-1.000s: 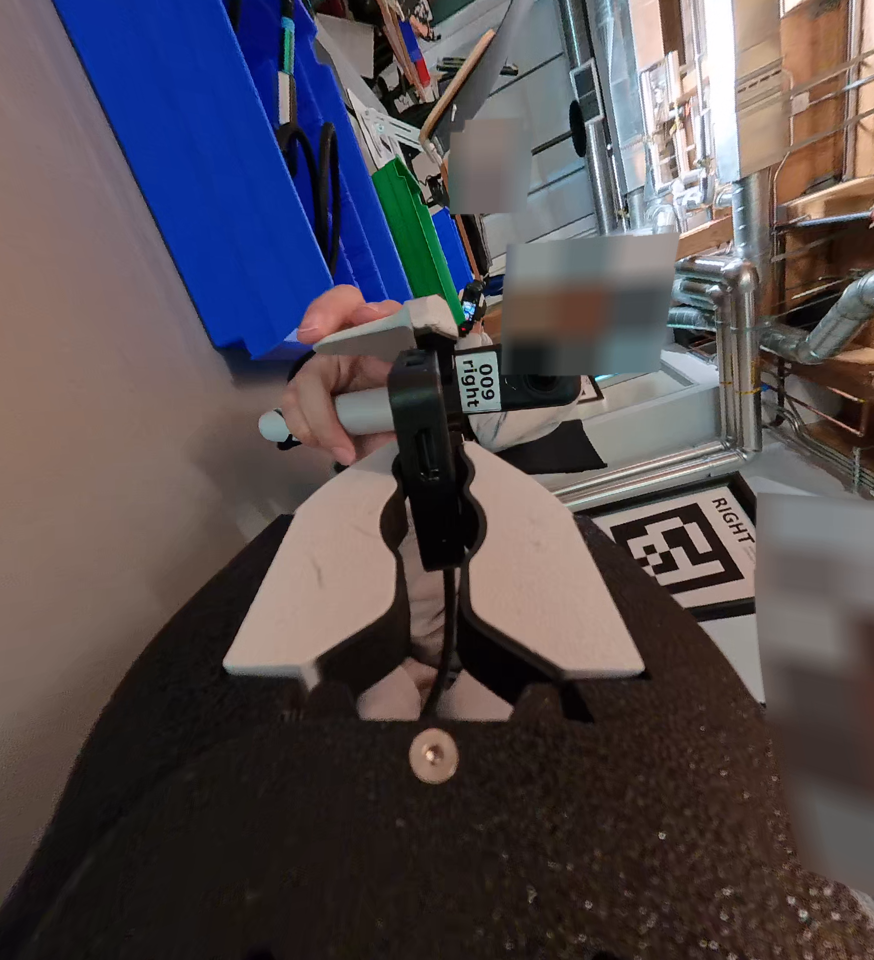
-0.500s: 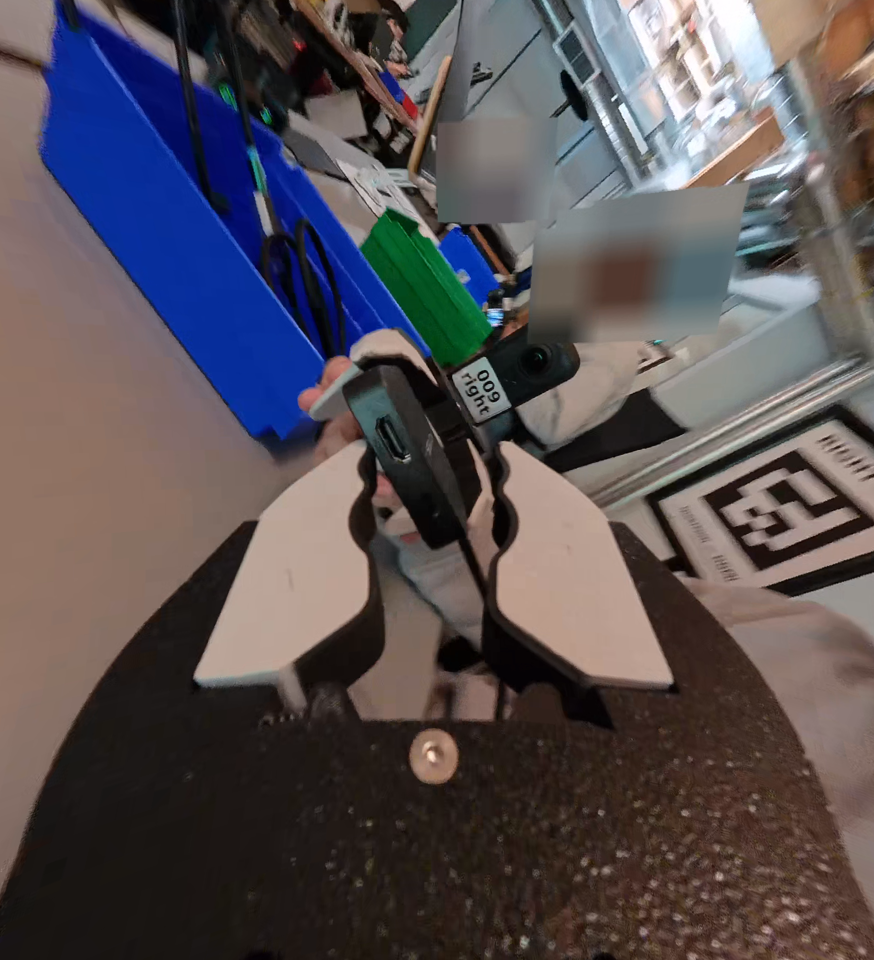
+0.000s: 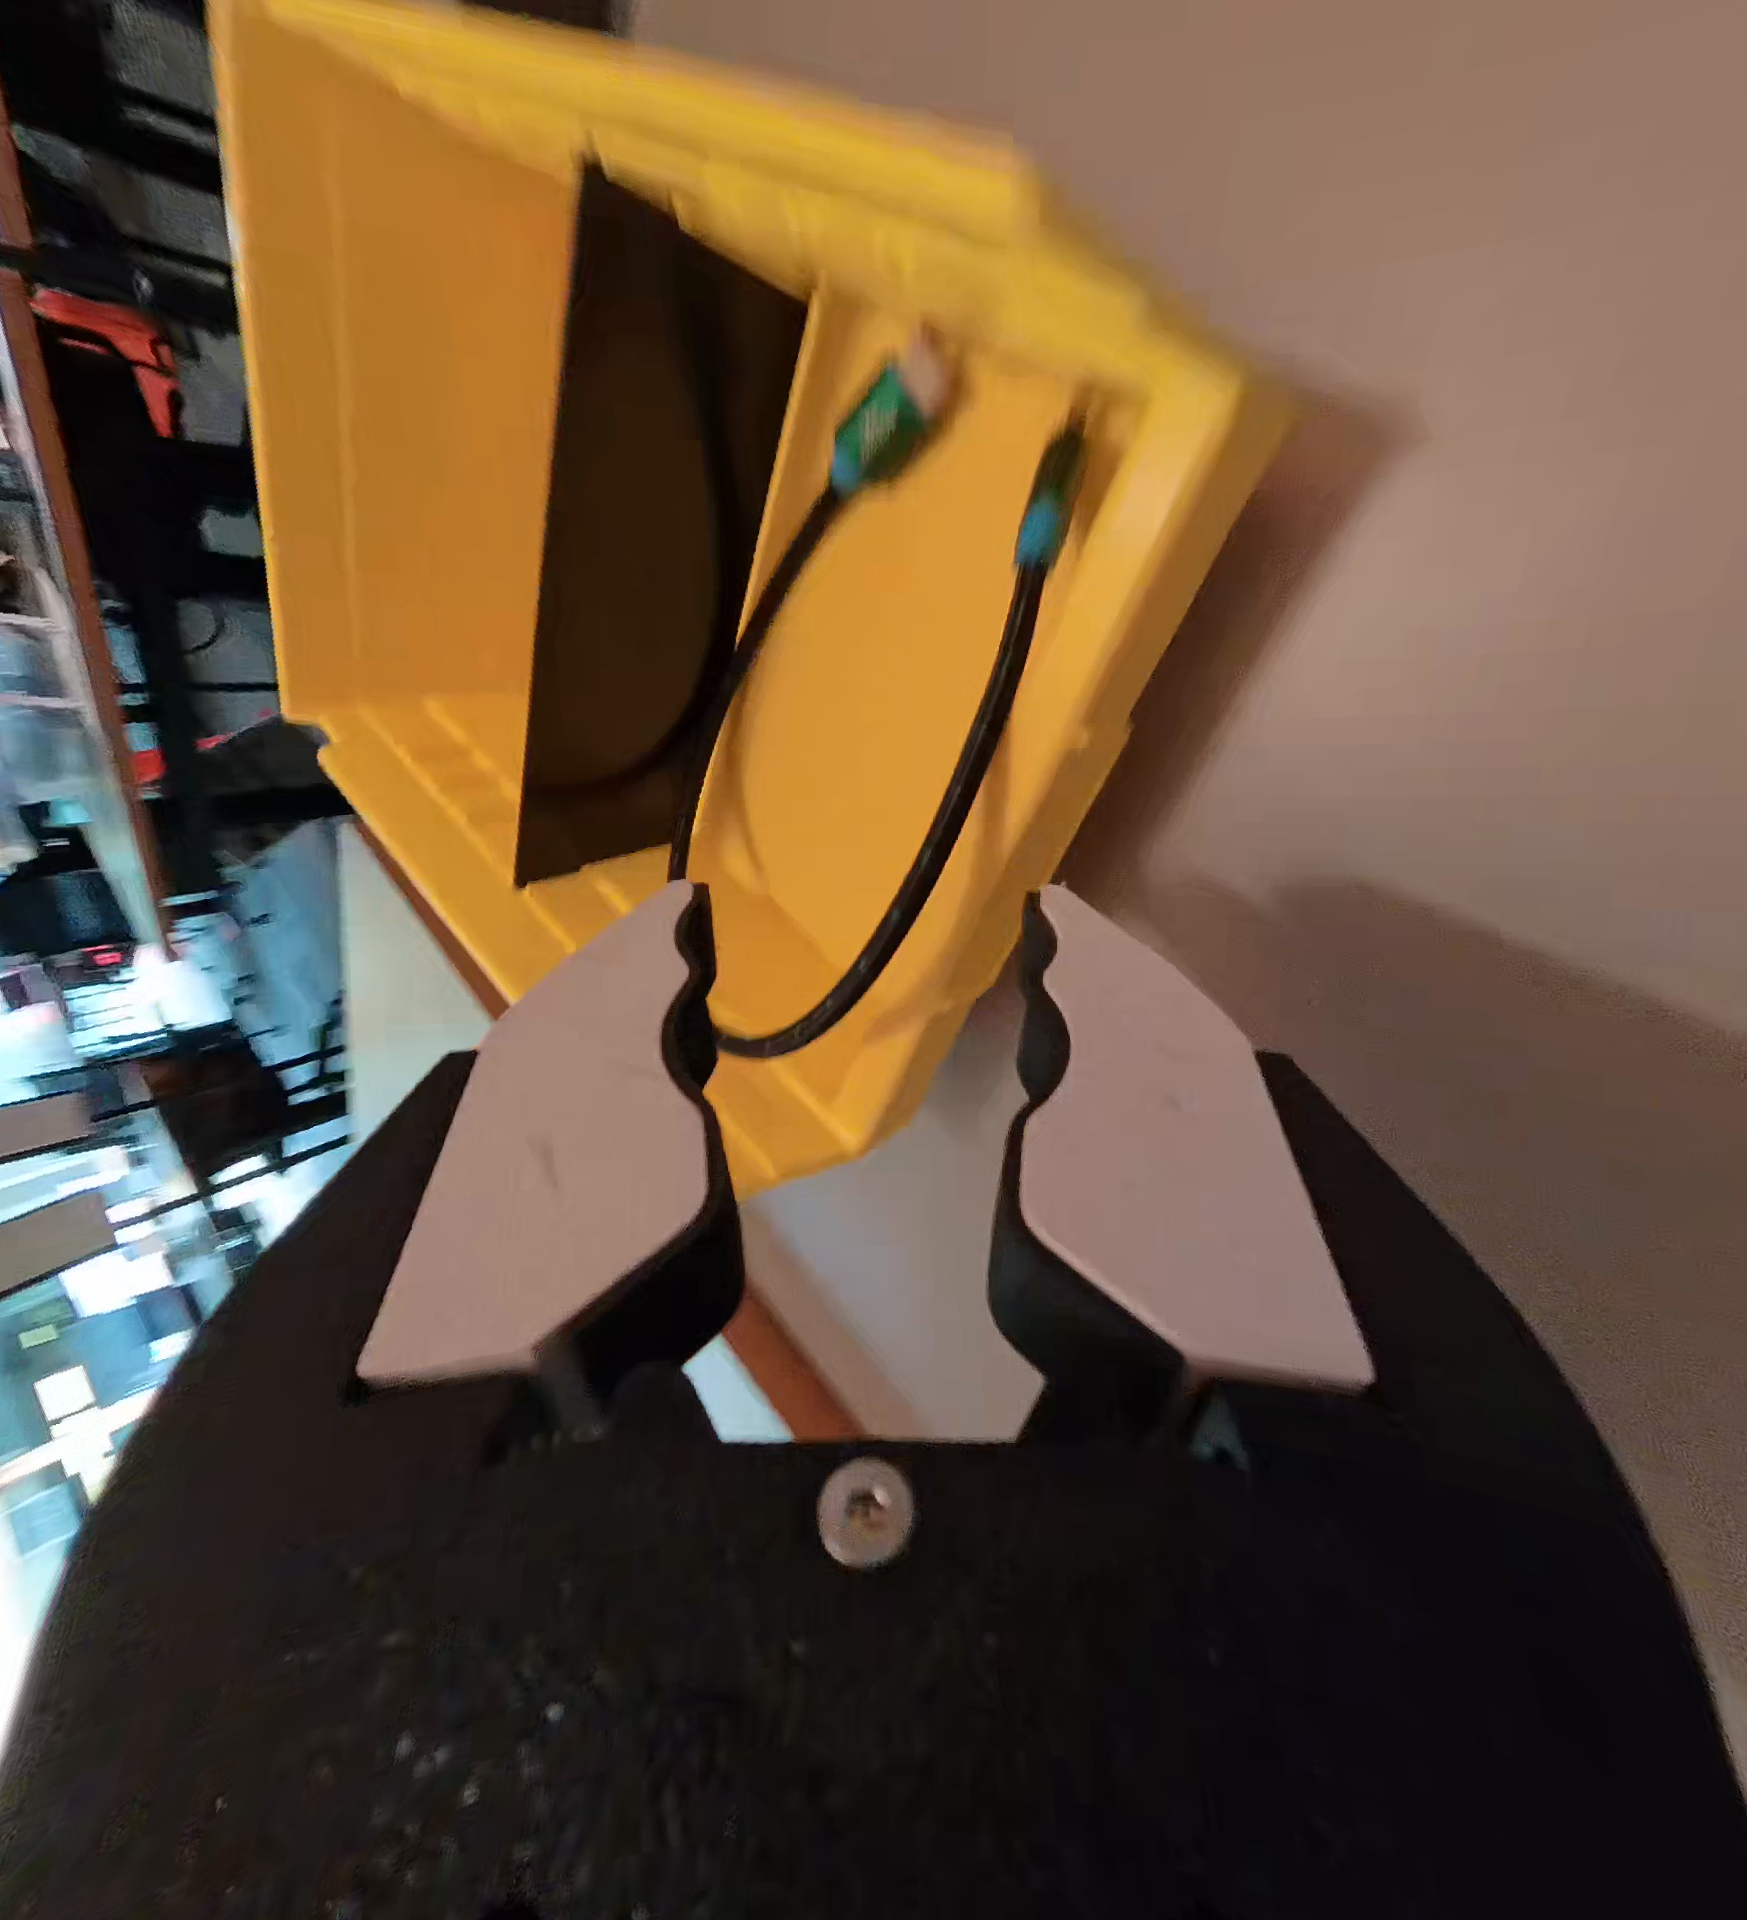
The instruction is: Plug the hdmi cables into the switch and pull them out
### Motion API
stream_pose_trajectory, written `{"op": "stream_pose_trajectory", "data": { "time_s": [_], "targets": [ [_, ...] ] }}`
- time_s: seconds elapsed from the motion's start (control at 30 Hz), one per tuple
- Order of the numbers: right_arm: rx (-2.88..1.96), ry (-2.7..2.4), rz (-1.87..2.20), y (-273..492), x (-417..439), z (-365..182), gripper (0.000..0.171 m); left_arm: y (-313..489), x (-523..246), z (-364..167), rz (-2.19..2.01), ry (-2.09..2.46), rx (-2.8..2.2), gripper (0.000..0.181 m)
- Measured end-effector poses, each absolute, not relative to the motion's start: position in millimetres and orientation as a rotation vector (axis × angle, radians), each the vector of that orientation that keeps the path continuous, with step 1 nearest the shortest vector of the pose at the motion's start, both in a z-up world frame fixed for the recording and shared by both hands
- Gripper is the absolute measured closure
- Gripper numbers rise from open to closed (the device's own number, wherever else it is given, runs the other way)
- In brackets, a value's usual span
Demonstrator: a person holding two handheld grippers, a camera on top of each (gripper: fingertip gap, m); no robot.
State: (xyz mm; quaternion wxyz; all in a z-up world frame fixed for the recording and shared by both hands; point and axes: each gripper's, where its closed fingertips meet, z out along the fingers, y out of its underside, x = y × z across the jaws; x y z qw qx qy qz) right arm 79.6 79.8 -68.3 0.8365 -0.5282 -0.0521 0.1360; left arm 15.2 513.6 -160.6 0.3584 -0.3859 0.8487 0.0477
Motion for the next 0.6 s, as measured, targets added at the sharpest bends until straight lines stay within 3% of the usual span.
{"op": "stream_pose_trajectory", "data": {
  "time_s": [0.03,0.1,0.37,0.6],
  "targets": [
    [-1.107,-0.113,0.307,79,78,-67,0.101,527,12,-168,0.212,2.204,-0.954,0.126],
    [-1.099,-0.111,0.317,78,77,-68,0.101,543,10,-178,0.339,2.214,-0.879,0.129],
    [-1.016,-0.107,0.46,63,68,-68,0.101,561,19,-201,0.48,2.247,-0.782,0.171],
    [-0.91,-0.128,0.577,44,60,-61,0.101,562,26,-174,0.567,2.044,-0.639,0.176]
  ]
}}
